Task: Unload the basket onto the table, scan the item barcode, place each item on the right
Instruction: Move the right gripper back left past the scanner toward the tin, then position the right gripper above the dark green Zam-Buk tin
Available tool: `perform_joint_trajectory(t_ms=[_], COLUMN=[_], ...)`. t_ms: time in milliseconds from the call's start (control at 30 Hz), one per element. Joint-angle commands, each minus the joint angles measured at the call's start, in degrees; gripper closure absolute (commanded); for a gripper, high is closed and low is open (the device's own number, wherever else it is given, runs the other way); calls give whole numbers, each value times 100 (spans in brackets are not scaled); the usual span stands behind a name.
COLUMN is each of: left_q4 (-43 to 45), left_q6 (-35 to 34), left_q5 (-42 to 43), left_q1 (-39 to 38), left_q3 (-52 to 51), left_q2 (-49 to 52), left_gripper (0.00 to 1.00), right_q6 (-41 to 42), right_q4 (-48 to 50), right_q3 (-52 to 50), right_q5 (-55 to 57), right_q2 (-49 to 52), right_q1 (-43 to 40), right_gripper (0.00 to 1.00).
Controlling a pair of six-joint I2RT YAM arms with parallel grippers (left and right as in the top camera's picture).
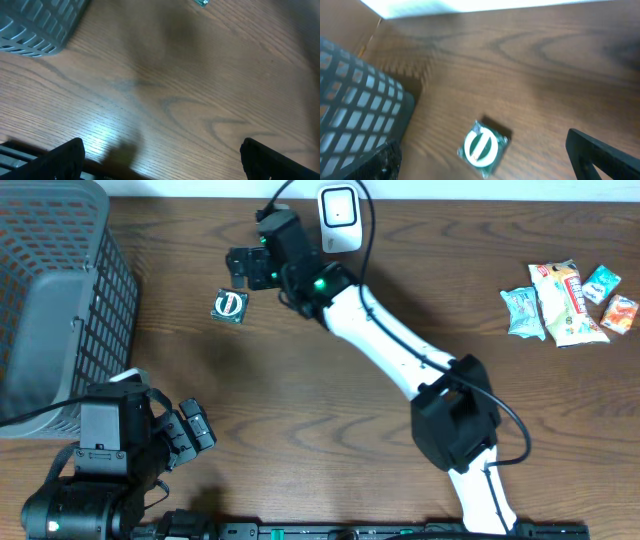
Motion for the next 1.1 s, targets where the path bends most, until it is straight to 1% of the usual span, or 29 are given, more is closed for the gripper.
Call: perform_joint_trajectory(t_ms=[0, 133, 300, 467, 600, 1067], left_q4=[-15, -15, -15, -15, -15, -15], left_q6=[-33, -33, -33, -33, -33, -33], left_q5=[-31, -31, -31, -31, -31, -31], left_q1=[-13, -13, -13, -13, -13, -13], left_q3=[4, 4, 4, 4, 4, 4], left_q2=[2, 2, 2, 2, 2, 2], left_gripper=[2, 2, 2, 2, 2, 2], right_q6=[79, 66, -385, -437, -437, -437], right_q4=[243, 640, 1049, 1121, 1287, 1344], right_q3=[79, 79, 79, 79, 79, 79], right_q5=[748, 748, 774, 1270, 1213, 1215], right_q2=[509, 894, 1259, 1419, 1493, 1731], right_q1=[195, 269, 385, 520, 608, 796], right_gripper=[1, 1, 1, 1, 1, 1])
